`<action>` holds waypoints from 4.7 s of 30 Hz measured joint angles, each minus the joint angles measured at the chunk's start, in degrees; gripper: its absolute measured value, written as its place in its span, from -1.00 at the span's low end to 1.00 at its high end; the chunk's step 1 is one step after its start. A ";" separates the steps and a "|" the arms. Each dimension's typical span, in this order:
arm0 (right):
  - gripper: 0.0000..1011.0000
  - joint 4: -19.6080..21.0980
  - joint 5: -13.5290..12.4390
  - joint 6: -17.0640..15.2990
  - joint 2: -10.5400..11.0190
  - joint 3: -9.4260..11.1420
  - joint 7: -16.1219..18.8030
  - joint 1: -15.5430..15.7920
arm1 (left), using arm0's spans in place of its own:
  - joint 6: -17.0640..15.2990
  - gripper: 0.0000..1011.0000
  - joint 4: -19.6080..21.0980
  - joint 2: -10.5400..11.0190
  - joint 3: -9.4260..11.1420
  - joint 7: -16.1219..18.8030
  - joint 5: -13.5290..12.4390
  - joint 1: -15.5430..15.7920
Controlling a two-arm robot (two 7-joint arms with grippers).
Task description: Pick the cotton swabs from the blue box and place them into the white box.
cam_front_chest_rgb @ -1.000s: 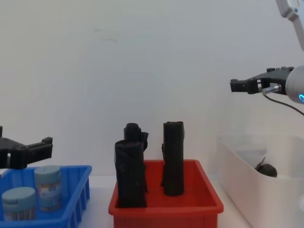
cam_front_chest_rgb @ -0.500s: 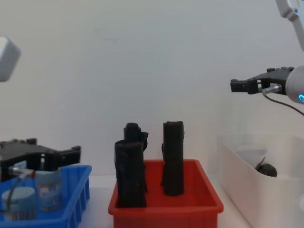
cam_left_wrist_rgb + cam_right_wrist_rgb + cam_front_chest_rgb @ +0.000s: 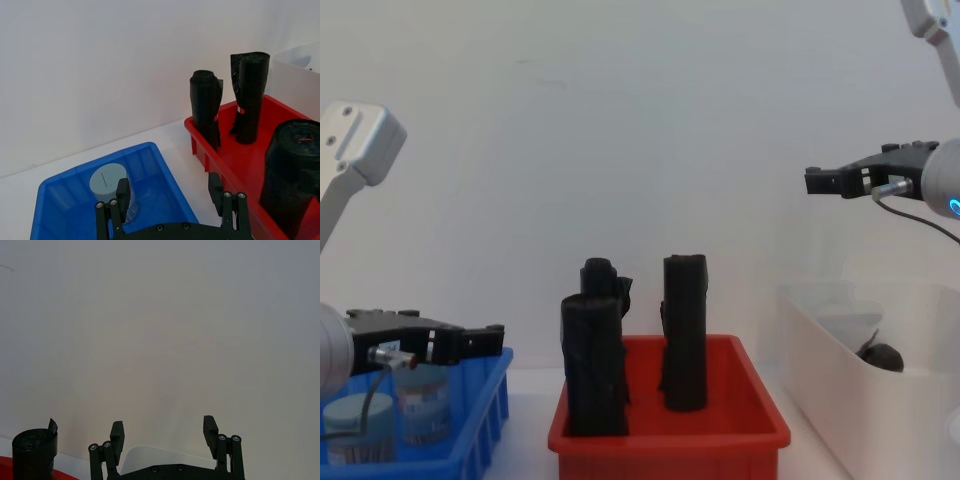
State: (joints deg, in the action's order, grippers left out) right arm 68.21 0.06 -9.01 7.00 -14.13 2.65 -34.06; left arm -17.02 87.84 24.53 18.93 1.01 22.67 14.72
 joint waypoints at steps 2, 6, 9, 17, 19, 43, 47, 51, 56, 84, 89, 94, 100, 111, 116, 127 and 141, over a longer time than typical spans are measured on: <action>0.98 0.00 0.00 0.00 0.00 0.00 0.00 0.00 | -0.60 0.98 -0.23 -0.08 -0.14 -0.04 -0.24 0.24; 0.98 0.00 0.00 0.00 0.00 0.00 0.00 0.00 | -1.75 0.98 -0.45 -0.09 -0.41 -0.05 -0.73 0.53; 0.98 0.00 0.00 0.00 0.00 0.00 0.00 0.00 | -3.07 0.98 -0.39 0.13 -0.71 0.15 -1.11 0.53; 0.98 0.01 0.00 0.00 0.00 0.00 0.00 0.00 | -5.27 0.98 0.80 1.08 -1.49 0.99 -1.04 -0.43; 0.98 0.00 0.00 0.00 0.00 0.00 0.00 0.01 | -5.75 0.98 1.31 1.44 -1.74 1.27 -0.87 -0.91; 0.98 0.00 0.00 0.00 0.00 0.00 0.00 0.00 | -7.41 0.98 2.77 3.02 -3.70 4.24 3.08 -4.40; 0.98 0.00 0.00 0.00 0.00 0.00 0.00 0.00 | -7.31 0.98 2.19 2.99 -3.95 4.67 3.82 -4.73; 0.98 0.00 0.00 0.00 0.00 0.00 0.00 0.00 | -7.19 0.98 1.79 2.95 -4.11 4.98 4.27 -4.96; 0.98 0.01 0.00 0.00 0.00 0.00 0.00 0.00 | -6.95 0.98 1.17 2.87 -4.36 5.34 4.96 -5.27; 0.98 0.01 0.00 0.00 0.00 0.00 0.00 0.00 | -4.92 0.64 -1.40 1.74 -4.85 4.04 6.92 -4.95; 0.98 0.01 0.00 0.00 0.00 0.00 0.00 0.00 | -4.83 0.39 -1.55 1.67 -4.89 3.91 7.01 -4.90; 0.98 0.01 0.00 0.00 0.00 0.00 0.00 0.00 | -4.78 0.32 -1.63 1.64 -4.91 3.85 7.05 -4.87; 0.98 0.00 0.00 0.00 0.00 0.00 0.00 0.00 | -4.73 0.32 -1.68 1.61 -4.90 3.80 7.09 -4.85; 0.98 0.01 0.00 0.00 0.00 0.00 0.00 0.00 | -3.55 0.32 -0.77 1.60 -5.04 3.83 6.72 -4.94; 0.98 0.01 0.00 0.00 0.00 0.00 0.00 0.00 | -1.95 0.32 0.40 1.70 -5.18 3.81 6.33 -5.15; 0.98 -0.02 0.15 0.11 -0.01 -0.03 0.50 -0.06 | 3.41 0.32 3.61 1.83 -5.45 2.11 4.98 -5.40; 0.98 -0.51 0.95 1.08 0.27 -0.41 7.50 -0.41 | 11.40 0.32 6.92 0.50 -5.34 -2.32 2.69 -3.69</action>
State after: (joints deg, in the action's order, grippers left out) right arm 67.70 1.01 -7.93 7.28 -14.54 10.15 -34.47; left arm -5.62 94.76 25.03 13.59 -1.31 25.36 11.03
